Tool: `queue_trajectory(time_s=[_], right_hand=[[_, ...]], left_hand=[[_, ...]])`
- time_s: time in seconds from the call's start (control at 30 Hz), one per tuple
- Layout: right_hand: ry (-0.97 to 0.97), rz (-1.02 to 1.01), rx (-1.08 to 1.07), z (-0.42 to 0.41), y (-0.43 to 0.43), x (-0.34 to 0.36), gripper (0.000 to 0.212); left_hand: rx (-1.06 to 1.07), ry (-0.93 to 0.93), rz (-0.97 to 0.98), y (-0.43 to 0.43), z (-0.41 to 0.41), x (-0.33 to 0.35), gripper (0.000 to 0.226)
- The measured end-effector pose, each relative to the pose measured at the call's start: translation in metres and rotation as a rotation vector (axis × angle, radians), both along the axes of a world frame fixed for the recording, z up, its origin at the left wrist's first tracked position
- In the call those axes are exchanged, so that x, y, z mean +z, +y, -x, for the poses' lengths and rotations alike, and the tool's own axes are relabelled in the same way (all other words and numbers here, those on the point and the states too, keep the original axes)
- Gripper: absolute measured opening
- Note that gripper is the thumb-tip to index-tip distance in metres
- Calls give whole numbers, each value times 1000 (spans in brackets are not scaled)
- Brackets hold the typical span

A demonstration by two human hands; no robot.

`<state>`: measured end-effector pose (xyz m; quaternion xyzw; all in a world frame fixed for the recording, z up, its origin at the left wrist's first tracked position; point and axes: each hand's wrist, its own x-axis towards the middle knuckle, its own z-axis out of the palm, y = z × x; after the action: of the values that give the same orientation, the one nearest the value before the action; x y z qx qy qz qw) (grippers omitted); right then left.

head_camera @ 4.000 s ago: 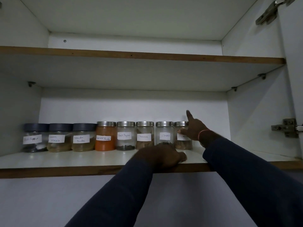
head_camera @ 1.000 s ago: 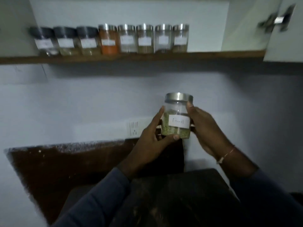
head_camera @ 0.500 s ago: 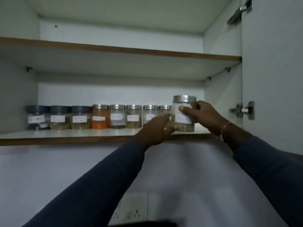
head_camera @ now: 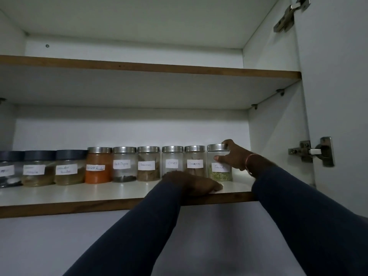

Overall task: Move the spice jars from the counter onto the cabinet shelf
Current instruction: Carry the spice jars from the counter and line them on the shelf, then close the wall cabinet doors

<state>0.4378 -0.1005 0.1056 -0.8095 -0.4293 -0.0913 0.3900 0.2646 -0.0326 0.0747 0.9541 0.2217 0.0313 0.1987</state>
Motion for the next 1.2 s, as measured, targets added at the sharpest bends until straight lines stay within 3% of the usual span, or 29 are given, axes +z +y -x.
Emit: queue_trajectory(time_s=[0.43,0.77,0.97,1.1,1.2], right_hand=[[-75,248,-183,-23,34,16,55],[-101,244,-173,-36,41,15,57],[-91,141,-100,-50,45,5,102],[-143,48,-227,-42,44,2,110],[-370,77,-347,-17,36,0,79]], left_hand=[[-36,-53,99,14,-15,-8,55],[-47,-24,91,25,-24,-10,78],[-61,-1,-39,31,-30,-12,92],[-4,-58,-142,29,-23,-8,66],[35,-121,-201,24,-14,-7,51]])
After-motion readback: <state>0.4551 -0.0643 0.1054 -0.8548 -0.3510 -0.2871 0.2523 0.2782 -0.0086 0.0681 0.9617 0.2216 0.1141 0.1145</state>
